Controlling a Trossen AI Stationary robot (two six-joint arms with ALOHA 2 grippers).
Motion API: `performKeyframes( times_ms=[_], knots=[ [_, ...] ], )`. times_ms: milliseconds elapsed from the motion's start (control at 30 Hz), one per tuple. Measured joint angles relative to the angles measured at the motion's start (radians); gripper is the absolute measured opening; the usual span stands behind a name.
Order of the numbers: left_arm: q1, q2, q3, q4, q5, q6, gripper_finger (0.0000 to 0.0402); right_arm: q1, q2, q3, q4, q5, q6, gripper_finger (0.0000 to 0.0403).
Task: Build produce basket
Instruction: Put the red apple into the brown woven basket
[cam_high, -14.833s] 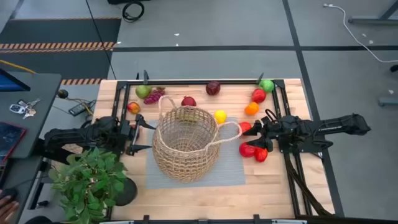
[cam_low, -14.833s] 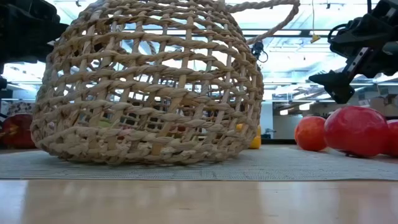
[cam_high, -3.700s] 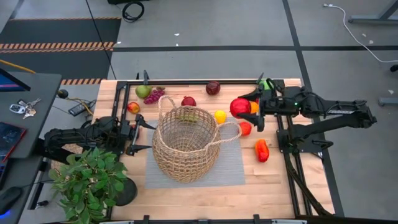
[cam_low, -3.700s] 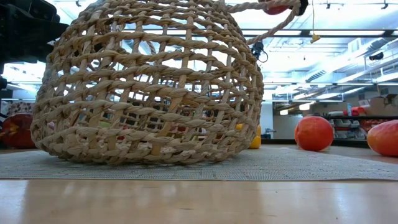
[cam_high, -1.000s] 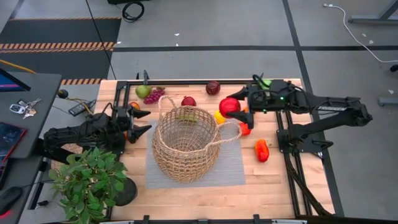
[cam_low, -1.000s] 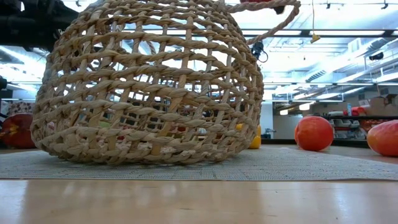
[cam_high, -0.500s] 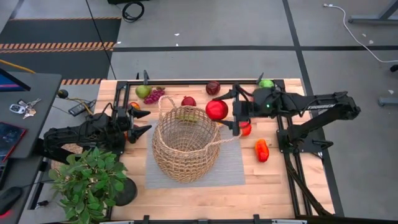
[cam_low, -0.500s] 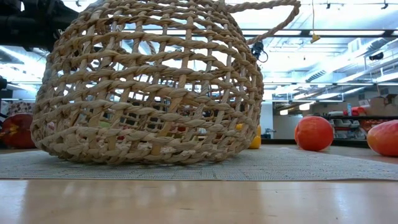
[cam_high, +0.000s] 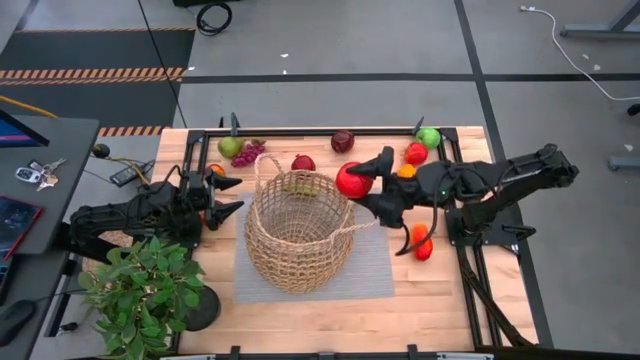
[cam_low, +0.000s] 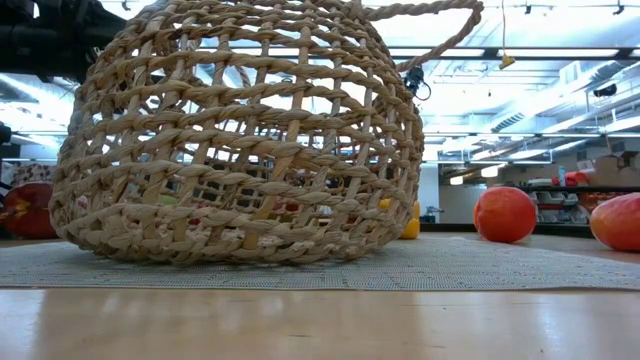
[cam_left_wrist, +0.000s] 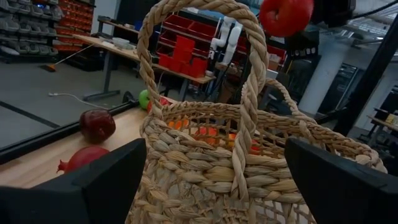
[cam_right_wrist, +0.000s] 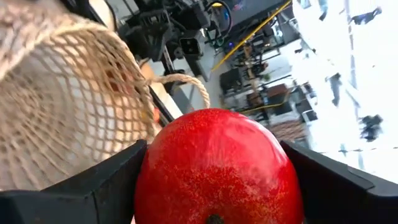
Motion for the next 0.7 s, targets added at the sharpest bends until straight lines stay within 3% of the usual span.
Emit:
performKeyframes(
  times_ms=[400, 700],
  knots=[
    [0.000, 0.000, 0.000, 0.000, 0.000, 0.000, 0.0389, 0.049, 0.000, 0.000, 0.042, 0.012, -0.134, 0.0358],
    [0.000, 0.000, 0.000, 0.000, 0.000, 0.000, 0.0389, 0.085, 0.000, -0.001, 0.091, 0.154, -0.235, 0.0358]
  ],
)
